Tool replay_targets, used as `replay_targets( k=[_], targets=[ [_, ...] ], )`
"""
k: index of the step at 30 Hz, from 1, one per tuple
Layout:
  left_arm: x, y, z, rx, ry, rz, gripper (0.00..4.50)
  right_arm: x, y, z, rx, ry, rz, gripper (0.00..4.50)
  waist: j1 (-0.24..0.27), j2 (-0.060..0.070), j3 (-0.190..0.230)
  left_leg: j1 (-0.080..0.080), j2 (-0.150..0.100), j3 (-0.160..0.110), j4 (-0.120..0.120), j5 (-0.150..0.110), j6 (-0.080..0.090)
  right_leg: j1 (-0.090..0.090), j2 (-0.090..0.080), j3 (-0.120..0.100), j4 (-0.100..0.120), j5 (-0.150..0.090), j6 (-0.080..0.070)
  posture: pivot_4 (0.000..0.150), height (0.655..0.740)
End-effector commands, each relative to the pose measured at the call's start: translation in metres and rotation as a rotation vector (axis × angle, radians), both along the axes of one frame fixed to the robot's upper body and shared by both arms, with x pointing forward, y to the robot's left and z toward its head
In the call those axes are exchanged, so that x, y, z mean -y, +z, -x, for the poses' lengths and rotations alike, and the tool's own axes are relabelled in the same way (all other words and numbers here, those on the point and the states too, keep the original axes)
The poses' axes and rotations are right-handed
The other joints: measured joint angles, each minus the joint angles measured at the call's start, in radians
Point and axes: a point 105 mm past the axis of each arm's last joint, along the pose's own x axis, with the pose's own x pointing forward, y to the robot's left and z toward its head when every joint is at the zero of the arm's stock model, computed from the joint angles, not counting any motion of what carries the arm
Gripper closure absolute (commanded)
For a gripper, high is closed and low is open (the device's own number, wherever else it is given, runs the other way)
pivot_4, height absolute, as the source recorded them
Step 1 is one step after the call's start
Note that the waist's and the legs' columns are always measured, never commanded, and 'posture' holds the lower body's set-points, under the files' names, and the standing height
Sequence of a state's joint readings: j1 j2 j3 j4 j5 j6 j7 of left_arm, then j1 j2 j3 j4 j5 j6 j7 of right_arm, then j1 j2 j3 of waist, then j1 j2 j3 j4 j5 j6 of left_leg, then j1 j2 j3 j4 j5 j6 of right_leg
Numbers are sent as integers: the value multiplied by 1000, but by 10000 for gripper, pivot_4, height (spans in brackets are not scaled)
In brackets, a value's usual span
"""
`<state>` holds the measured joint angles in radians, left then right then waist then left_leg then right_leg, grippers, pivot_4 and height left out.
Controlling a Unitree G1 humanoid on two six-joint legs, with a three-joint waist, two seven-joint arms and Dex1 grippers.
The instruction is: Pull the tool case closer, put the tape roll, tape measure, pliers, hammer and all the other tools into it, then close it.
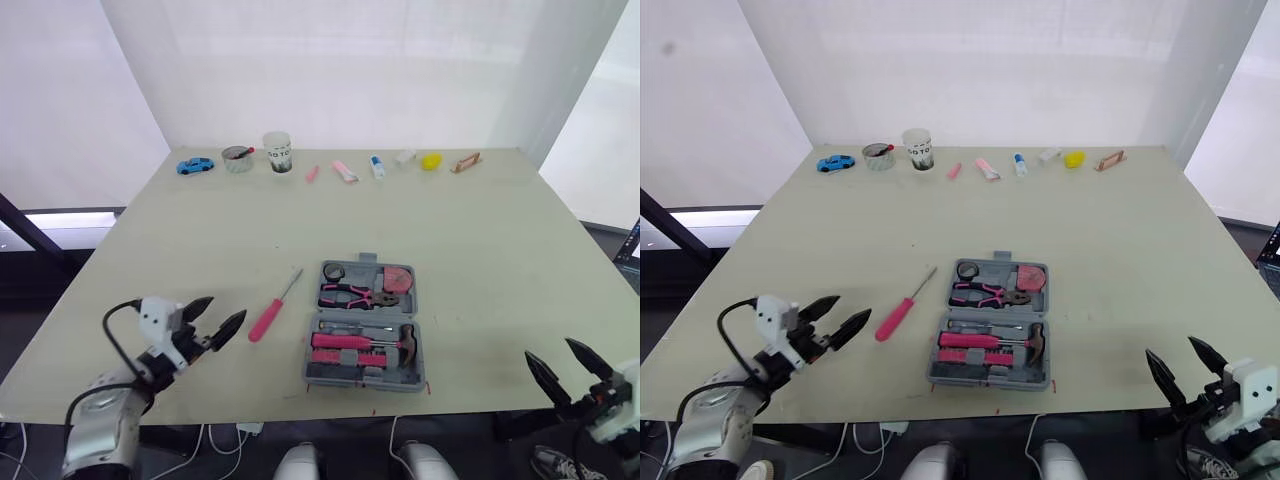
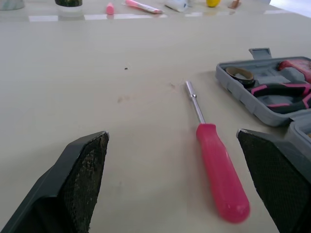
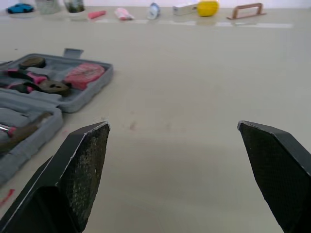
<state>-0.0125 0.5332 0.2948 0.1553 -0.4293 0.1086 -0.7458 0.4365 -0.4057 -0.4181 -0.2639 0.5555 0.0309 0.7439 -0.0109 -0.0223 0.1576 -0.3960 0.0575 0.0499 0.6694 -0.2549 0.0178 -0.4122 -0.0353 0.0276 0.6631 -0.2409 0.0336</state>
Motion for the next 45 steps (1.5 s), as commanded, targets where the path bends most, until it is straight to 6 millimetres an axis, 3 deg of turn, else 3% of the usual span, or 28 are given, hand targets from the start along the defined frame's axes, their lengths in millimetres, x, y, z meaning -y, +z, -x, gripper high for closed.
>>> replay_targets(
  k=[1, 11, 19, 23, 31, 45],
  targets=[
    [13, 3, -10, -8, 22, -41, 0, -27, 31, -7, 51, 156, -58, 623, -1, 0, 0, 0, 0, 0, 0, 0, 0, 0, 0, 0, 0, 0, 0, 1500, 7400],
    [36, -7, -19, -21, 88, -140, 0, -73, 69, -23, 107, 489, 51, 623, 0, -2, -1, -1, -1, -1, 0, 0, 0, 0, 0, -1, -1, 0, 0, 1500, 7400],
    [43, -16, -29, -66, 93, -170, 0, -92, 83, -37, 157, 583, 64, 623, 2, -2, -1, -2, -1, -3, 0, 0, 0, 0, 1, -2, 0, 0, 0, 1500, 7400],
    [68, -16, -39, -83, 27, -136, 0, -114, 94, -39, 199, 689, 82, 623, 1, -3, 0, -2, -1, -2, 1, 0, 0, 0, 1, -1, -1, 2, 4, 1500, 7400],
    [78, -25, -37, -138, 2, -126, 0, -125, 100, -39, 229, 785, 196, 623, 0, -3, 0, -2, -1, -3, 0, 0, 0, 0, 1, -2, -1, 2, 4, 1500, 7400],
    [66, -26, -30, -177, 63, -138, 0, -126, 98, -42, 239, 826, 250, 623, 0, -3, 0, -2, -1, -2, 0, 0, 0, 0, 1, -1, -1, 2, 4, 1500, 7400]
  ],
)
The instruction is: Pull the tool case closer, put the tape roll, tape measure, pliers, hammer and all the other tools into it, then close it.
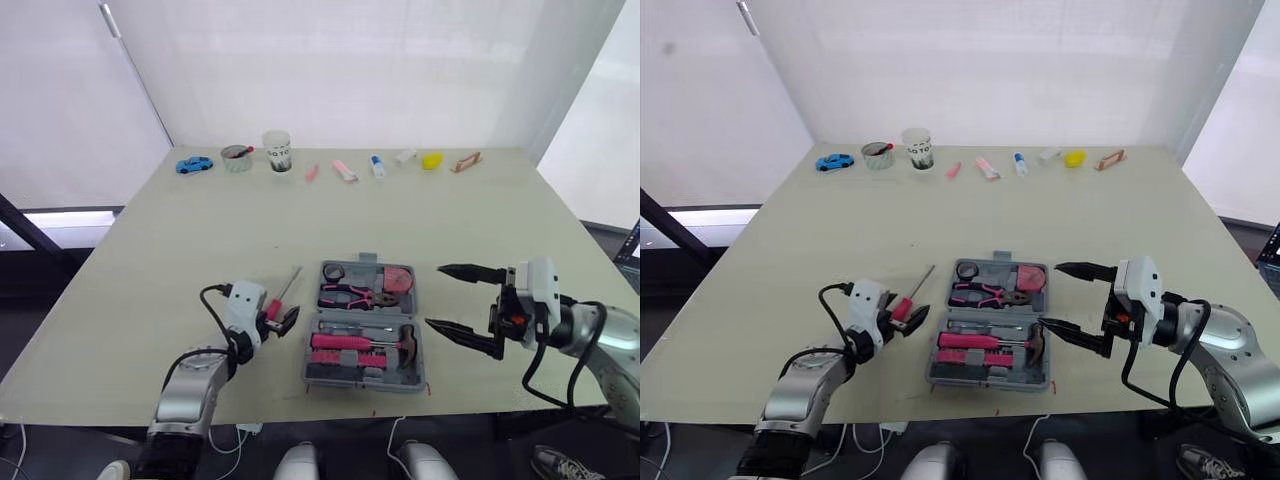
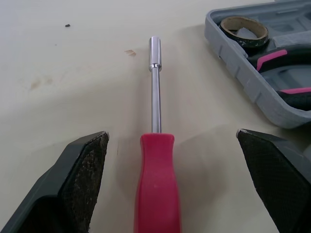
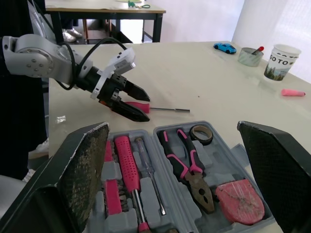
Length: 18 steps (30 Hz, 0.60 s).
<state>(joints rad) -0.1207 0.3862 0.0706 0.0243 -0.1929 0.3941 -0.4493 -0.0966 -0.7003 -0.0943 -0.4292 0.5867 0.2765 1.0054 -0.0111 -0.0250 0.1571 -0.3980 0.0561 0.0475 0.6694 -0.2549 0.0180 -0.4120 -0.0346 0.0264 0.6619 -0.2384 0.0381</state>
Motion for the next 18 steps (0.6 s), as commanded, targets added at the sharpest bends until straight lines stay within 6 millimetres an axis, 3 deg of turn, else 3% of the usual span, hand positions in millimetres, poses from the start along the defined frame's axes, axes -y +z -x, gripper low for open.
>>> replay_targets(
  k=[1, 3, 10, 18],
  targets=[
    [-3, 3, -1, -3, 12, -13, 0, -3, 8, 1, 50, 17, -12, 623, 0, 0, 0, 0, 0, 0, 0, 0, 0, 0, 0, 0, 0, 0, 0, 1500, 7400],
    [-2, 3, -1, -8, 10, -13, 5391, -3, 8, 0, 52, 17, -13, 0, 0, 0, 0, 0, 0, 0, 0, 0, 0, 0, 0, 0, 0, 0, 0, 1500, 7400],
    [-4, -2, -1, -17, 30, -9, 37588, -2, 9, -1, 58, 12, -14, 0, 1, 0, 0, 0, 0, 0, 0, 0, 0, 0, 0, 0, 0, 0, 0, 1500, 7400],
    [-6, -1, -4, -9, 33, -13, 39053, -3, 10, 0, 59, 14, -23, 0, 2, 0, 0, 0, 0, 0, 0, 0, 0, 0, 0, 0, 0, 0, 0, 1500, 7400]
  ],
)
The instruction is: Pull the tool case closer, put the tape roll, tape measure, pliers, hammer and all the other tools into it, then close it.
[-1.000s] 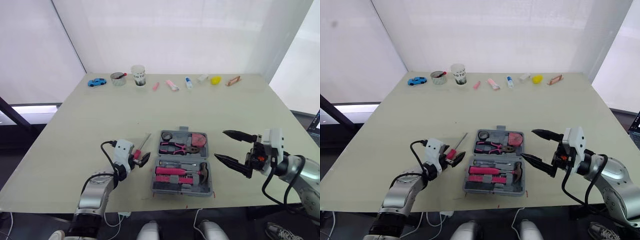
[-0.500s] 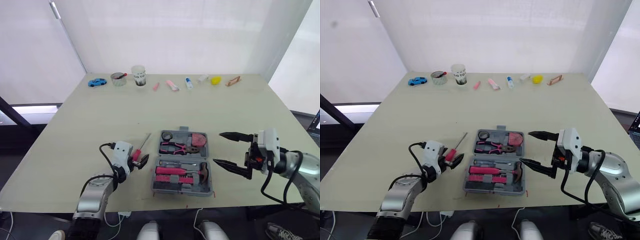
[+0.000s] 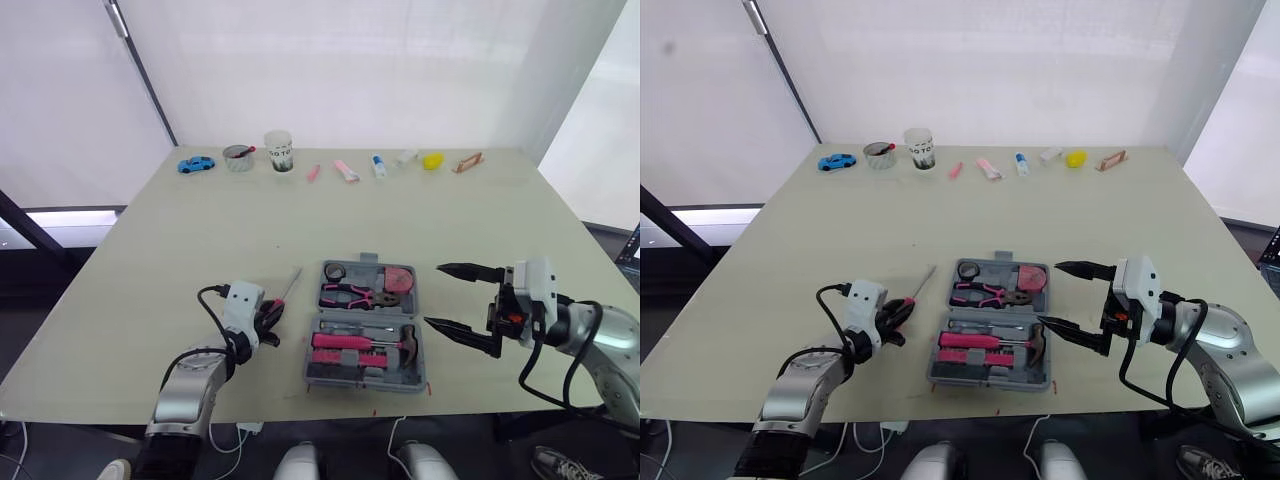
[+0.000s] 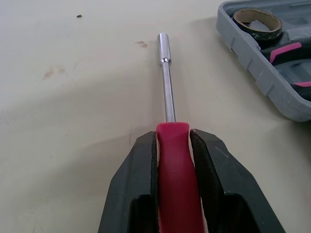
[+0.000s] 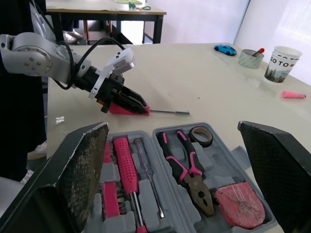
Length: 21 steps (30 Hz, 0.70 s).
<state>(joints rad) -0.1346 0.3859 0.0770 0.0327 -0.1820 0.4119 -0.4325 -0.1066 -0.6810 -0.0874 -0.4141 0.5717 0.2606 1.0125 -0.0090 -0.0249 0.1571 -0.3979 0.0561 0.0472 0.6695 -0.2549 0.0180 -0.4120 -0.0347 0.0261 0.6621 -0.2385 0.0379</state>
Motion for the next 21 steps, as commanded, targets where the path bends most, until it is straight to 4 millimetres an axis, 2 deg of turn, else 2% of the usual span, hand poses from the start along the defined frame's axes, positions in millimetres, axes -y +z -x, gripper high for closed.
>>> replay_targets(
  k=[1, 16, 21],
  targets=[
    [-3, 0, -2, 2, 5, -1, 39053, -2, 11, 2, 48, 12, -17, 0, 1, 0, 0, 0, 0, 0, 0, 0, 0, 0, 0, 0, 0, 0, 0, 1500, 7400],
    [-9, 25, -10, 87, -61, -9, 39053, 2, 7, 5, 26, 2, -18, 0, -1, -1, 0, -1, 0, 0, -1, 0, 0, 0, 0, 0, -1, -2, -3, 1500, 7400],
    [-12, 42, -14, 137, -110, 7, 39053, 9, 6, 4, 18, -23, -20, 0, -1, -1, 1, -1, 0, 0, 0, 0, 0, 0, 0, 0, -1, -2, -3, 1500, 7400]
  ],
)
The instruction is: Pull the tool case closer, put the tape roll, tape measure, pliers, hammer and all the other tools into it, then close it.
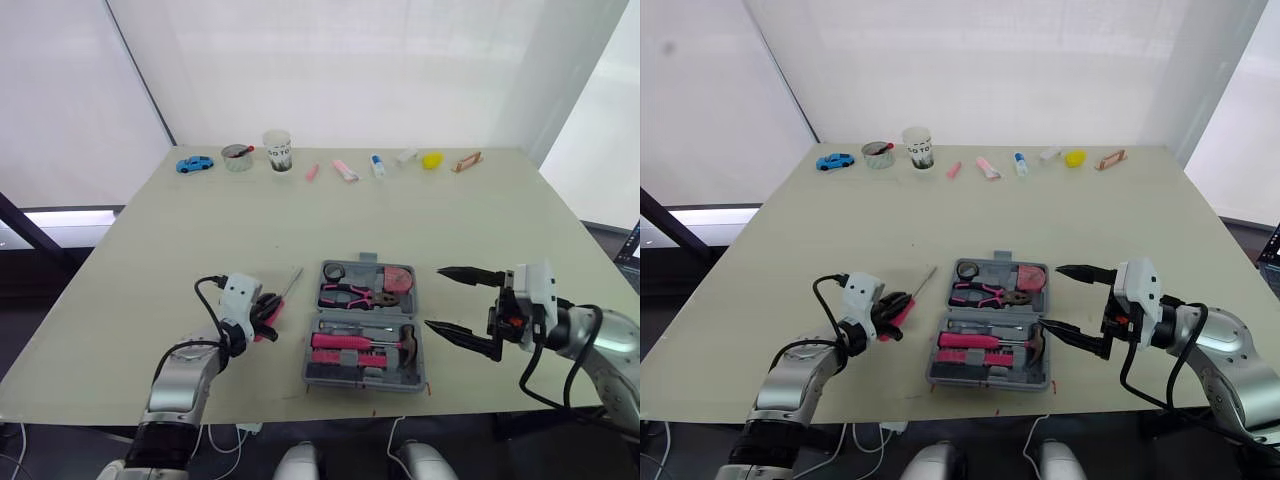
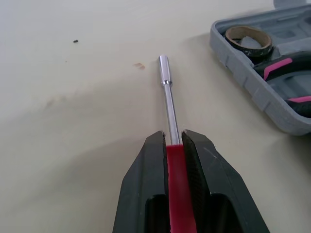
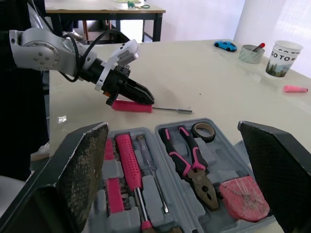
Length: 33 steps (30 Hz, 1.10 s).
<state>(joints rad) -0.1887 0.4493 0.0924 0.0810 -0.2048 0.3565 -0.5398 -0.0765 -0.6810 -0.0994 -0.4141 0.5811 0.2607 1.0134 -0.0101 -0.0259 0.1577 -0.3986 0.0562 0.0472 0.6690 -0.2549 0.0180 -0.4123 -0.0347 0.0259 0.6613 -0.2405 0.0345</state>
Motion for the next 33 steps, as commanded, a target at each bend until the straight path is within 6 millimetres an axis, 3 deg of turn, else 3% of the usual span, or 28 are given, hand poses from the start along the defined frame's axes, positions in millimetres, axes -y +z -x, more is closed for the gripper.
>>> replay_targets(
  k=[1, 13, 22, 26, 33],
  targets=[
    [-6, 26, -6, 88, -30, 23, 39053, 6, 10, 2, 42, -13, -9, 0, 0, 0, 0, 0, 0, 0, 0, 0, 0, 0, 0, 0, 0, 0, 0, 1500, 7400],
    [-6, 69, -17, 185, -196, 10, 39053, 8, 10, 6, 38, -44, -42, 0, 0, -1, 1, -1, 0, 0, 0, 0, 0, 0, 0, 0, 0, 0, 0, 1500, 7400],
    [6, 101, 0, 201, -524, -53, 39053, 16, 6, 9, 16, -51, -50, 0, -1, -1, 1, -1, 0, 0, 0, 0, 0, 0, 0, 0, -1, 0, 0, 1500, 7400],
    [11, 105, 7, 184, -633, -76, 39053, 18, 5, 10, 9, -52, -54, 0, 0, -1, 1, -1, 0, 0, 0, 0, 0, 0, 0, 0, -1, 0, 0, 1500, 7400],
    [15, 107, 0, 179, -602, -49, 39053, 19, 4, 12, 6, -61, -59, 0, 0, -1, 1, -1, 0, 0, 0, 0, 0, 0, 0, 0, -1, 0, 0, 1500, 7400]
  ],
)
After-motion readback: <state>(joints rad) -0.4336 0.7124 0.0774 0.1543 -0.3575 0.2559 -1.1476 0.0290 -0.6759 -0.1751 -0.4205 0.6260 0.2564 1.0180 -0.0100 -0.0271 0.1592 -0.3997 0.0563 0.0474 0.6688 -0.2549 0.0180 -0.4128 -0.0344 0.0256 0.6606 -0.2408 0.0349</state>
